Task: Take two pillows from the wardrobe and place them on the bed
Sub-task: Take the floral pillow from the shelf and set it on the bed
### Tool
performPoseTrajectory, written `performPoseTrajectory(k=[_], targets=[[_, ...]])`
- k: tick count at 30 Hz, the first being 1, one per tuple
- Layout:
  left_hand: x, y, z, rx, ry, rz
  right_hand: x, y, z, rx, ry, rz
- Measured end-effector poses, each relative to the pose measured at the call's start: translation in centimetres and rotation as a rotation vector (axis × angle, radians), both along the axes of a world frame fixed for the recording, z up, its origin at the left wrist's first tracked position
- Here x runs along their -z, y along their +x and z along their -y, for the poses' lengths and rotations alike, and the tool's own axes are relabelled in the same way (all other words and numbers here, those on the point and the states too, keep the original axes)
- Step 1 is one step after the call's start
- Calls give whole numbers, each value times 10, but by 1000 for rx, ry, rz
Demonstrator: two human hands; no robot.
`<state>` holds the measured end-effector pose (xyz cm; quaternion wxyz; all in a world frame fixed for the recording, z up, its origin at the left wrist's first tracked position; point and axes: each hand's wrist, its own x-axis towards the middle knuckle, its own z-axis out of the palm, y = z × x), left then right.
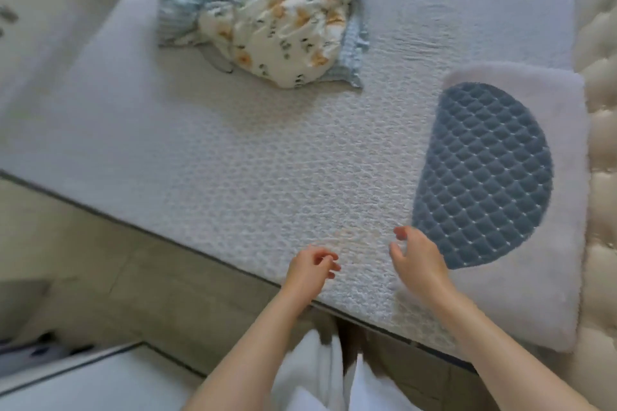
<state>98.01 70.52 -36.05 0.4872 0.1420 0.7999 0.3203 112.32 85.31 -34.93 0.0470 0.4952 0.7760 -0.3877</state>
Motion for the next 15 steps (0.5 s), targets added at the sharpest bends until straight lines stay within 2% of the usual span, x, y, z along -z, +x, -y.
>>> performPoseTrajectory(k=[9, 15], targets=[[-38, -8, 179, -571, 0, 7, -18, -89, 126, -484, -38, -66], [-47, -11, 273, -692, -108, -121, -28, -137, 205, -765, -77, -45]])
